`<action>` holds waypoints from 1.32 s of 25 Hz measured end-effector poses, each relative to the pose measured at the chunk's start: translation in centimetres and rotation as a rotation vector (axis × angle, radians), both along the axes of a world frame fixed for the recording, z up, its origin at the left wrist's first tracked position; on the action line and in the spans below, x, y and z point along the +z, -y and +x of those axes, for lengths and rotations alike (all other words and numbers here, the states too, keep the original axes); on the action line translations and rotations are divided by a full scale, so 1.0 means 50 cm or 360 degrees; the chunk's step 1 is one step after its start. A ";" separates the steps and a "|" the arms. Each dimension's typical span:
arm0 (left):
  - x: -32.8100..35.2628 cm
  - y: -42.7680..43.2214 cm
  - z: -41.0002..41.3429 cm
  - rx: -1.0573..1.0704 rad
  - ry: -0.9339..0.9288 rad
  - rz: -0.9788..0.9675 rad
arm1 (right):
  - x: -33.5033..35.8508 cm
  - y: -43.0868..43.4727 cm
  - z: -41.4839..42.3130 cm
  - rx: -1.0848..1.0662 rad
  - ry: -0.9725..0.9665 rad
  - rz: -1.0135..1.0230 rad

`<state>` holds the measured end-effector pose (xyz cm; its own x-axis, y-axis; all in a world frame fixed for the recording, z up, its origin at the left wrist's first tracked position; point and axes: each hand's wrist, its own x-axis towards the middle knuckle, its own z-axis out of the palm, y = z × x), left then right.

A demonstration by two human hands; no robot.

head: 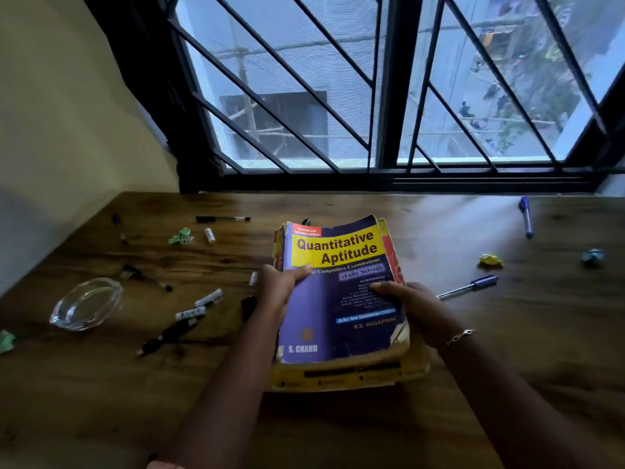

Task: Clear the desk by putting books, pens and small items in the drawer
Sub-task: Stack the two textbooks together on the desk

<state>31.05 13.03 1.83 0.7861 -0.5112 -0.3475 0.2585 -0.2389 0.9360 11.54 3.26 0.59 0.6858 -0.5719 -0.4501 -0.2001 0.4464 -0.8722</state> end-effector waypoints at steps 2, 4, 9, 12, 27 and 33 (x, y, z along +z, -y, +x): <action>0.015 0.001 -0.009 0.0023 0.0056 0.0000 | 0.008 0.003 -0.012 -0.0019 0.0056 0.0021; 0.028 0.006 -0.031 0.0011 0.0111 0.0004 | 0.017 0.011 -0.039 -0.0034 0.0074 0.0015; 0.065 0.042 -0.149 -0.0059 0.0088 -0.0144 | 0.052 0.049 -0.162 -0.0017 0.0097 -0.0100; 0.067 0.077 -0.264 -0.0046 0.0010 -0.0188 | 0.066 0.082 -0.282 -0.0045 0.0068 -0.0182; -0.080 0.256 -0.650 -0.0314 -0.0187 -0.0054 | -0.006 0.201 -0.702 -0.0353 -0.0036 -0.0097; -0.112 0.266 -0.651 -0.0365 0.0135 0.0126 | -0.035 0.204 -0.718 -0.0280 -0.0053 -0.0150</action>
<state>-1.52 -0.26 -3.79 0.6810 -0.6531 -0.3312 0.1103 -0.3557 0.9281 -24.38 -6.94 -1.15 0.5574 -0.7221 -0.4097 -0.1556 0.3938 -0.9059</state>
